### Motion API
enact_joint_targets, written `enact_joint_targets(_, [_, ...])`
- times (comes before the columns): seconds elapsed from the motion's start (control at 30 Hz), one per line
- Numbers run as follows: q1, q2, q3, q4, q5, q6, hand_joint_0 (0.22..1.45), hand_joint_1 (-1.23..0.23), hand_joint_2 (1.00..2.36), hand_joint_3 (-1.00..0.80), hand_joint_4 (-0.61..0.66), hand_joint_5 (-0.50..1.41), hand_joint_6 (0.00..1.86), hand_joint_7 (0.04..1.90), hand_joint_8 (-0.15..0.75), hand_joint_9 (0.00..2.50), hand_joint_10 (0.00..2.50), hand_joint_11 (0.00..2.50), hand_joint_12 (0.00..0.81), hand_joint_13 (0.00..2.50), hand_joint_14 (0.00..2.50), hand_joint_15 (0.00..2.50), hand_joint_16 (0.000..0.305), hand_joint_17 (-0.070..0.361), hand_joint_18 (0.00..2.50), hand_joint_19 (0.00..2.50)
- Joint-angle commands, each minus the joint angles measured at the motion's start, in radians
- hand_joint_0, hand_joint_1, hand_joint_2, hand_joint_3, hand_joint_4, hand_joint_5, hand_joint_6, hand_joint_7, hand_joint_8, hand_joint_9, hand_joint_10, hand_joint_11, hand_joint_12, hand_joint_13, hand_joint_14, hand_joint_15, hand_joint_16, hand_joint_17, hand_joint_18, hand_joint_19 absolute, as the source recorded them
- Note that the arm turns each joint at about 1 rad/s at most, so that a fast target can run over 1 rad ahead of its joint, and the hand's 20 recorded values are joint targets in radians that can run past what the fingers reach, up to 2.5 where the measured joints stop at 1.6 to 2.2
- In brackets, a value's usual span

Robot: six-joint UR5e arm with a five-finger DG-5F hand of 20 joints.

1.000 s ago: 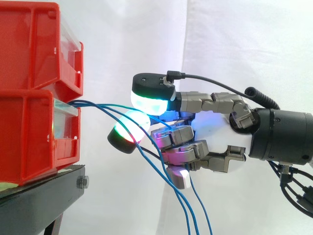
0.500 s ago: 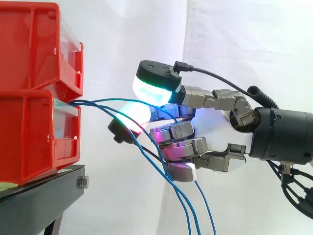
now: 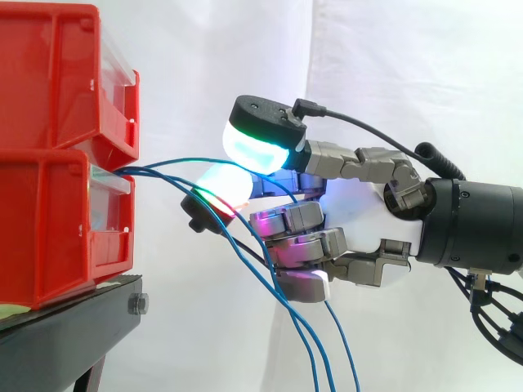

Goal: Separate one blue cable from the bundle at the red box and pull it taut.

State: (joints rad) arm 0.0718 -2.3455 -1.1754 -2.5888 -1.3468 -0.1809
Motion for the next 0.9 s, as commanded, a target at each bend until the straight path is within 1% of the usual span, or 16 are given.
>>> enact_joint_targets(0.0, [0.0, 0.0, -0.001, -0.001, 0.0, 0.0, 0.61, -0.75, 1.03, -0.04, -0.09, -0.15, 0.91, 1.19, 0.272, 0.45, 2.5, 2.25, 0.451, 0.88, 2.5, 1.82, 0.047, 0.105, 1.25, 1.18])
enact_joint_targets(0.03, [0.0, 0.0, 0.0, -0.002, 0.0, 0.0, 0.61, -0.76, 1.03, -0.02, -0.11, -0.15, 0.91, 1.21, 0.274, 0.45, 2.5, 2.23, 0.449, 0.88, 2.5, 1.81, 0.048, 0.109, 1.25, 1.15])
enact_joint_targets(0.07, [0.0, 0.0, -0.001, -0.002, 0.0, 0.0, 0.62, -0.77, 1.03, 0.01, -0.13, -0.15, 0.91, 1.23, 0.276, 0.46, 2.5, 2.26, 0.451, 0.89, 2.5, 1.8, 0.049, 0.109, 1.26, 1.14])
enact_joint_targets(0.2, [0.0, 0.0, 0.0, -0.004, 0.0, 0.004, 0.63, -0.79, 1.03, 0.07, -0.23, -0.14, 0.91, 1.29, 0.277, 0.47, 2.5, 2.25, 0.451, 0.87, 2.5, 1.83, 0.051, 0.115, 1.25, 1.13])
enact_joint_targets(0.33, [0.002, 0.0, -0.001, -0.007, 0.0, 0.008, 0.64, -0.79, 1.02, 0.1, -0.28, -0.14, 0.92, 1.32, 0.28, 0.48, 2.5, 2.21, 0.445, 0.86, 2.5, 1.81, 0.052, 0.117, 1.23, 1.11])
enact_joint_targets(0.4, [0.0, 0.0, -0.001, -0.016, 0.0, 0.018, 0.65, -0.81, 1.02, 0.12, -0.31, -0.13, 0.92, 1.34, 0.276, 0.49, 2.5, 2.18, 0.441, 0.84, 2.5, 1.82, 0.054, 0.121, 1.21, 1.03])
enact_joint_targets(0.43, [0.0, -0.002, -0.001, -0.019, 0.0, 0.024, 0.65, -0.8, 1.02, 0.12, -0.31, -0.13, 0.92, 1.34, 0.275, 0.49, 2.5, 2.16, 0.441, 0.84, 2.5, 1.82, 0.054, 0.121, 1.2, 1.01])
enact_joint_targets(0.47, [0.0, 0.0, -0.001, -0.028, -0.002, 0.047, 0.65, -0.8, 1.02, 0.13, -0.31, -0.13, 0.92, 1.34, 0.271, 0.49, 2.5, 2.16, 0.447, 0.84, 2.5, 1.8, 0.054, 0.121, 1.19, 1.01])
enact_joint_targets(0.5, [0.0, -0.002, -0.001, -0.031, -0.003, 0.057, 0.66, -0.8, 1.02, 0.13, -0.31, -0.13, 0.92, 1.35, 0.273, 0.5, 2.5, 2.2, 0.446, 0.84, 2.5, 1.8, 0.055, 0.123, 1.18, 1.0])
enact_joint_targets(0.6, [0.0, 0.0, -0.001, -0.042, -0.003, 0.072, 0.66, -0.8, 1.01, 0.14, -0.3, -0.13, 0.92, 1.36, 0.273, 0.51, 2.5, 2.18, 0.441, 0.84, 2.5, 1.8, 0.055, 0.124, 1.18, 0.97])
enact_joint_targets(0.67, [0.002, 0.0, -0.003, -0.065, -0.012, 0.073, 0.66, -0.8, 1.01, 0.13, -0.3, -0.12, 0.92, 1.36, 0.275, 0.51, 2.5, 2.21, 0.447, 0.84, 2.5, 1.8, 0.056, 0.125, 1.18, 0.98])
enact_joint_targets(0.7, [0.003, 0.0, -0.001, -0.079, -0.032, 0.07, 0.66, -0.8, 1.01, 0.13, -0.3, -0.12, 0.92, 1.35, 0.276, 0.51, 2.5, 2.21, 0.448, 0.84, 2.5, 1.8, 0.056, 0.126, 1.18, 0.95])
enact_joint_targets(0.77, [0.003, 0.0, -0.003, -0.086, -0.055, 0.073, 0.66, -0.8, 1.01, 0.14, -0.3, -0.12, 0.92, 1.36, 0.283, 0.51, 2.5, 2.21, 0.447, 0.84, 2.5, 1.8, 0.057, 0.128, 1.17, 0.92])
enact_joint_targets(0.83, [0.003, 0.005, -0.001, -0.086, -0.058, 0.073, 0.66, -0.8, 1.01, 0.14, -0.3, -0.12, 0.92, 1.35, 0.278, 0.52, 2.5, 2.21, 0.448, 0.84, 2.5, 1.78, 0.057, 0.128, 1.17, 0.91])
enact_joint_targets(0.87, [0.003, 0.015, -0.003, -0.091, -0.061, 0.07, 0.66, -0.8, 1.01, 0.14, -0.3, -0.12, 0.91, 1.36, 0.28, 0.52, 2.5, 2.21, 0.449, 0.83, 2.5, 1.8, 0.057, 0.129, 1.17, 0.91])
